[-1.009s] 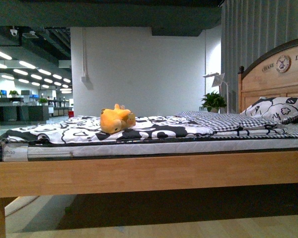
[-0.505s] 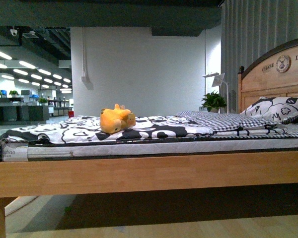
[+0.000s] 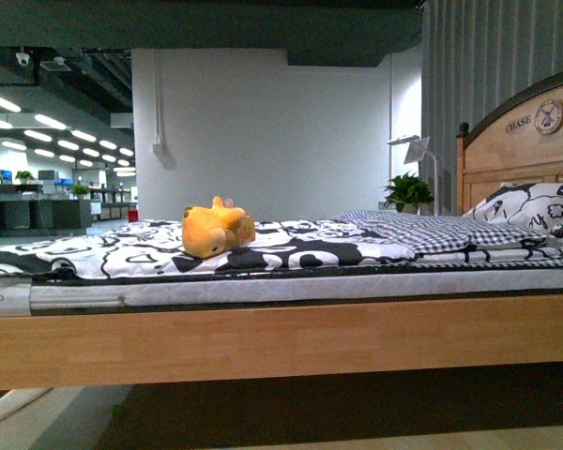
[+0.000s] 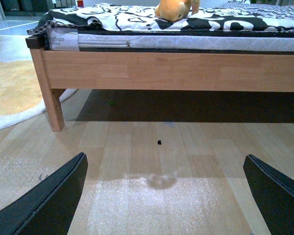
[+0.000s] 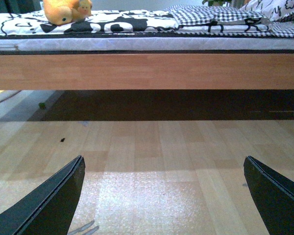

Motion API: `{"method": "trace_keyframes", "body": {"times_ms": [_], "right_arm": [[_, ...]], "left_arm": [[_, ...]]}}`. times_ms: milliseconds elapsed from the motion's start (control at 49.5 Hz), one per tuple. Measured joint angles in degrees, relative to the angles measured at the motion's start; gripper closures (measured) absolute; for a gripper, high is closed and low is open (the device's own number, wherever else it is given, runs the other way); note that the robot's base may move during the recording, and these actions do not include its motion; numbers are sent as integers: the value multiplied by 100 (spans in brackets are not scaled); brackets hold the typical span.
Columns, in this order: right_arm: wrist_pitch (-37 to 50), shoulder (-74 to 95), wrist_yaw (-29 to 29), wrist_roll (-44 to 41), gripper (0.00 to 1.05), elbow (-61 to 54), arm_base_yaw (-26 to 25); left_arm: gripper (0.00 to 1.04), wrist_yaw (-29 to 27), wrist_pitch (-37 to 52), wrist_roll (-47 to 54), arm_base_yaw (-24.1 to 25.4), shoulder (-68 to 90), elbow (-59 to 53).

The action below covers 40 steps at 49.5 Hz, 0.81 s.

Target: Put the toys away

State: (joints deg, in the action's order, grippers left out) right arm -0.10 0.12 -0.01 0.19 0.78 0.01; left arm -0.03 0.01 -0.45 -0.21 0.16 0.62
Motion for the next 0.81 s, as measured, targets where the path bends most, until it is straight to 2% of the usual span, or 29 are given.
{"method": "trace_keyframes", "body": {"times_ms": [807], "right_arm": [[0,0,2,0,6,0,0]], "left_arm": [[6,2,-2,0,0,0,-2]]}}
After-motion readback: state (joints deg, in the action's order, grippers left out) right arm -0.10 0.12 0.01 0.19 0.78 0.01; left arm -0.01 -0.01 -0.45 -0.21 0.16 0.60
